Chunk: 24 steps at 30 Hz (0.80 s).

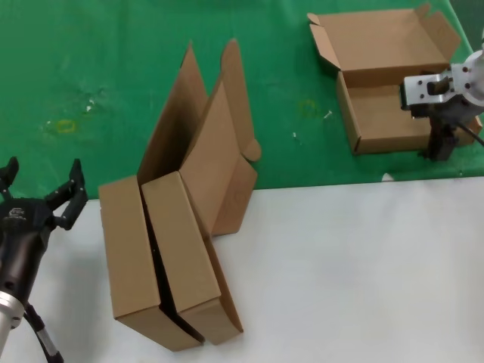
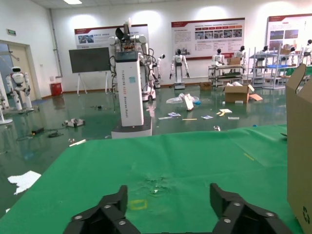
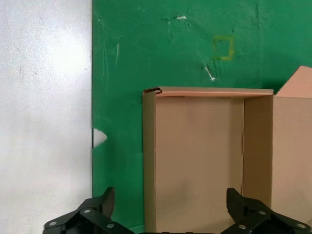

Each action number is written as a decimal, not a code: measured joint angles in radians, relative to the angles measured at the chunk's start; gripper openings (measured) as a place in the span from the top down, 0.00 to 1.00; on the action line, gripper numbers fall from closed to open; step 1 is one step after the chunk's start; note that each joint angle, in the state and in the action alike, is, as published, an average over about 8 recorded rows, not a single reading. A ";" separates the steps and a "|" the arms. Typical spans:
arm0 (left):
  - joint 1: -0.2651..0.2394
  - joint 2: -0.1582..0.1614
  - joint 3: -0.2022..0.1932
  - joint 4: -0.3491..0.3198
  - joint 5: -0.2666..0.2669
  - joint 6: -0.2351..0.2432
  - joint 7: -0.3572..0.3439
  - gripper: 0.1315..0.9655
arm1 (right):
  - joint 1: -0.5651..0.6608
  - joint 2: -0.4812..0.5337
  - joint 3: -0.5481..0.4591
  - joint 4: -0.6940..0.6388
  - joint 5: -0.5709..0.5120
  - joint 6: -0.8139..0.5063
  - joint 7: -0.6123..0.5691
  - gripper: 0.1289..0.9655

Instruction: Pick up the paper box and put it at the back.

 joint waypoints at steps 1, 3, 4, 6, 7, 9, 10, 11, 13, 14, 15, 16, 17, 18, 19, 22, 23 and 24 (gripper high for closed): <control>0.000 0.000 0.000 0.000 0.000 0.000 0.000 0.50 | 0.000 0.000 0.000 0.000 0.000 0.000 0.000 0.30; 0.000 0.000 0.000 0.000 0.000 0.000 0.000 0.47 | 0.000 0.000 0.000 0.000 0.000 0.000 0.000 0.30; 0.000 0.000 0.000 0.000 0.000 0.000 0.000 0.47 | 0.000 0.000 0.000 0.000 0.000 0.000 0.000 0.27; 0.000 0.000 0.000 0.000 0.000 0.000 0.000 0.47 | 0.000 0.000 0.000 0.000 0.000 0.000 0.000 0.23; 0.000 0.000 0.000 0.000 0.000 0.000 0.000 0.44 | 0.000 0.000 0.000 0.000 0.000 0.000 0.000 0.21; 0.000 0.000 0.000 0.000 0.000 0.000 0.000 0.38 | 0.000 0.000 0.000 0.000 0.000 0.000 0.000 0.16; 0.000 0.000 0.000 0.000 0.000 0.000 0.000 0.35 | 0.000 0.000 0.000 0.000 0.000 0.000 0.000 0.14; 0.000 0.000 0.000 0.000 0.000 0.000 0.000 0.32 | 0.000 0.000 0.000 0.000 0.000 0.000 0.000 0.11; 0.000 0.000 0.000 0.000 0.000 0.000 0.000 0.26 | 0.000 0.000 0.000 0.000 0.000 0.000 0.000 0.10; 0.000 0.000 0.000 0.000 0.000 0.000 0.000 0.23 | 0.000 0.000 0.000 0.000 0.000 0.000 0.000 0.09; 0.000 0.000 0.000 0.000 0.000 0.000 0.000 0.23 | 0.000 0.000 0.000 0.000 0.000 0.000 0.000 0.08; 0.000 0.000 0.000 0.000 0.000 0.000 0.000 0.21 | 0.000 0.000 0.000 0.000 0.000 0.000 0.000 0.07; 0.000 0.000 0.000 0.000 0.000 0.000 0.000 0.19 | 0.000 0.000 0.000 0.000 0.000 0.000 0.000 0.05; 0.000 0.000 0.000 0.000 0.000 0.000 0.000 0.17 | 0.000 0.000 0.000 0.000 0.000 0.000 0.000 0.04; 0.000 0.000 0.000 0.000 0.000 0.000 0.000 0.15 | 0.000 0.000 0.000 0.000 0.000 0.000 0.000 0.03; 0.000 0.000 0.000 0.000 0.000 0.000 0.000 0.09 | 0.000 0.000 0.000 0.000 0.000 0.000 0.000 0.01; 0.000 0.000 0.000 0.000 0.000 0.000 0.000 0.07 | 0.000 0.000 0.000 0.000 0.000 0.000 0.000 0.01; 0.000 0.000 0.000 0.000 0.000 0.000 0.000 0.07 | 0.000 0.000 0.000 0.000 0.000 0.000 0.000 0.01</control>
